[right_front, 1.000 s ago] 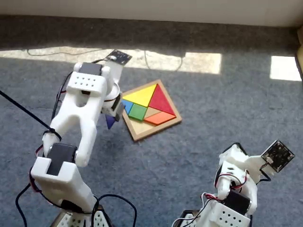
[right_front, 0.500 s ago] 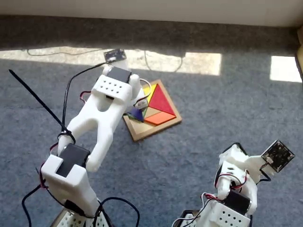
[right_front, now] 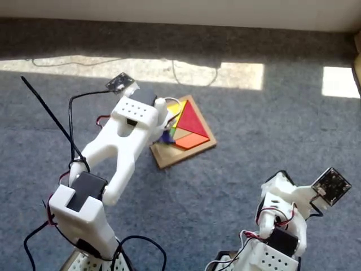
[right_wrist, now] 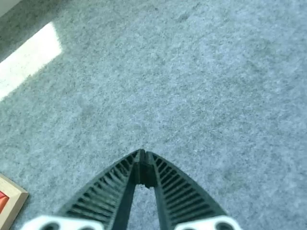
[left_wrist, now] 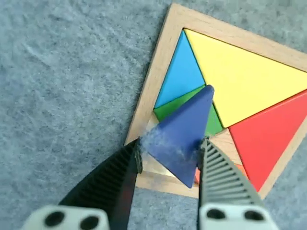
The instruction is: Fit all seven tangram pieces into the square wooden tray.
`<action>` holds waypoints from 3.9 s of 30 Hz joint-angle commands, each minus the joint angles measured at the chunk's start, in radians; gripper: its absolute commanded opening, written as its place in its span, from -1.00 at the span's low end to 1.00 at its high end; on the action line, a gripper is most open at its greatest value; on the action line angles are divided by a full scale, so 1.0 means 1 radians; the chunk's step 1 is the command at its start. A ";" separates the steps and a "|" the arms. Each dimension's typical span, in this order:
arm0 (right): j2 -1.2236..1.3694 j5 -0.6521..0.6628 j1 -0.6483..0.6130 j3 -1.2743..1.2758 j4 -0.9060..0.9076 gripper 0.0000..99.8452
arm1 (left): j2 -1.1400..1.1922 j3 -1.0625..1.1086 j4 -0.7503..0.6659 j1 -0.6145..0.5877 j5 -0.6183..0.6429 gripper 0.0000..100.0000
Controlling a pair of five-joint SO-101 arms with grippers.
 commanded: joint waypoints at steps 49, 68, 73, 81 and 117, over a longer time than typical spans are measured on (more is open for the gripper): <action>-0.012 0.012 -0.012 0.114 -0.019 -0.98 | 0.203 -0.254 0.035 0.002 -0.075 -0.99; -0.012 0.012 -0.012 0.114 -0.019 -0.98 | 0.203 -0.495 0.516 0.061 -0.074 -0.99; -0.012 0.012 -0.012 0.114 -0.019 -0.98 | 0.214 -0.490 0.565 0.143 -0.074 -0.99; -0.012 0.012 -0.012 0.114 -0.019 -0.98 | 0.320 -0.450 0.494 0.151 -0.074 -0.99; -0.012 0.012 -0.012 0.114 -0.018 -0.98 | 0.433 -0.713 0.606 0.012 -0.077 -0.99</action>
